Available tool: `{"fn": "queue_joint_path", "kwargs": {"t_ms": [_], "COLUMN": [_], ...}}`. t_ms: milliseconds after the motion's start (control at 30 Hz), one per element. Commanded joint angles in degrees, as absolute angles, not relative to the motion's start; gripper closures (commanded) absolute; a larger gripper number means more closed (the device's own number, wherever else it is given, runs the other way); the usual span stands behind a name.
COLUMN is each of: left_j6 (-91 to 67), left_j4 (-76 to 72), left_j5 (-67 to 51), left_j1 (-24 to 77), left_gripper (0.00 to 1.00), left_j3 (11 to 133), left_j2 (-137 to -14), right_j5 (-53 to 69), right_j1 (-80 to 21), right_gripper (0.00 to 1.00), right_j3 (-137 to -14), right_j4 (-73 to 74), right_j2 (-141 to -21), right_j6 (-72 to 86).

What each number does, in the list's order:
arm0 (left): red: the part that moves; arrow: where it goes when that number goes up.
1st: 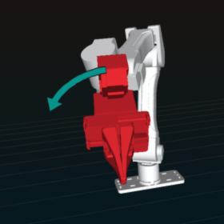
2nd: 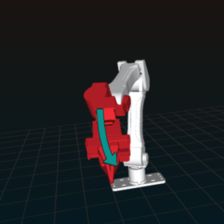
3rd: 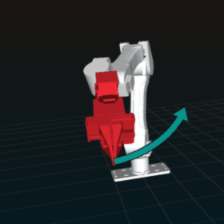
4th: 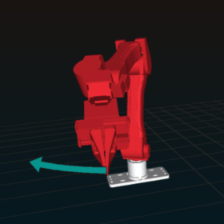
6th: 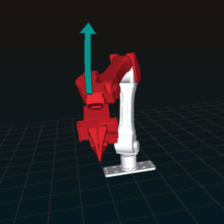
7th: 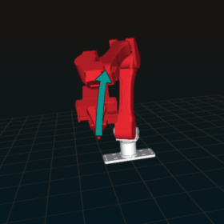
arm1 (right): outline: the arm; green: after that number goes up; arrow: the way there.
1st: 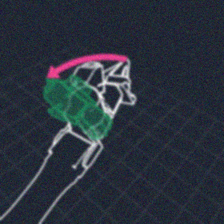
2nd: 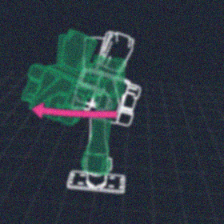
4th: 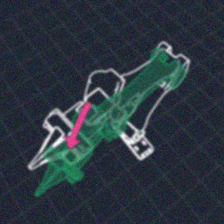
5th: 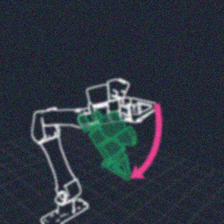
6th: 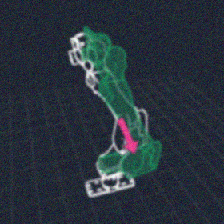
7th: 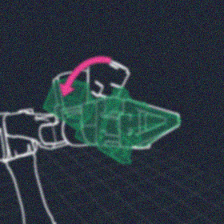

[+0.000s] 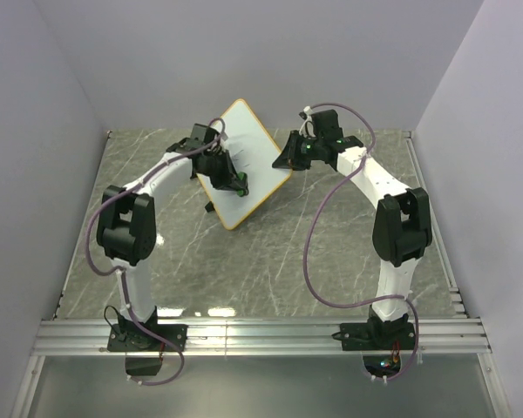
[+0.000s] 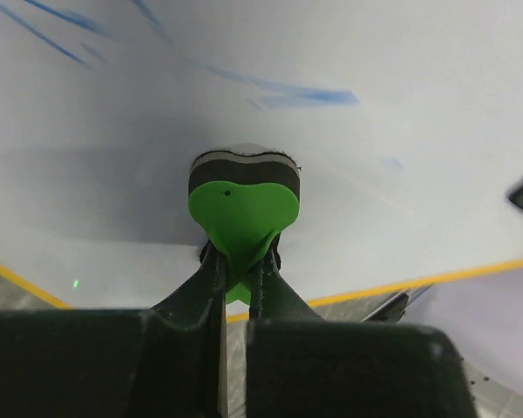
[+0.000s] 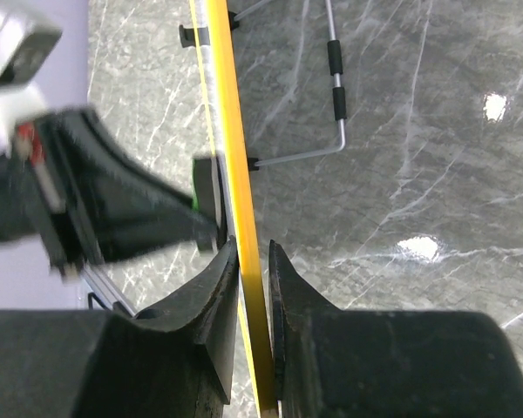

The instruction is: Erase the whiteboard

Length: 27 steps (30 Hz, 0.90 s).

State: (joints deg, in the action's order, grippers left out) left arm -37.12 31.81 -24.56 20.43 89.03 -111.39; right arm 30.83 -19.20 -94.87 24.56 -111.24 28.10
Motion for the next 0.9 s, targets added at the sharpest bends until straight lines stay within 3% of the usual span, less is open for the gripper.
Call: {"fn": "queue_joint_path", "kwargs": {"t_ms": [0,267,567,867], "left_j6": [-36.0,-36.1,-35.1,-37.2], "left_j4": [31.3,37.6,41.3,39.3], "left_j5": [-21.6,-18.0,-29.8,-31.8], "left_j1": [17.3,16.4,23.2,24.8], "left_gripper": [1.0,1.0,1.0,1.0], "left_j3": [90.9,109.6,125.8,119.9], "left_j2": [-120.4,-132.4,-135.3,-131.6], "right_j5": [27.9,27.8,27.9,28.3], "right_j1": [-22.0,-21.9,-22.1,-22.2], "right_gripper": [1.0,1.0,1.0,1.0], "right_j3": [-94.2,-93.3,-92.5,-93.2], "right_j4": [34.5,34.6,34.3,34.3], "right_j2": [-112.5,-112.1,-112.5,-113.5], "right_j6": [27.4,27.2,27.1,27.2]}}
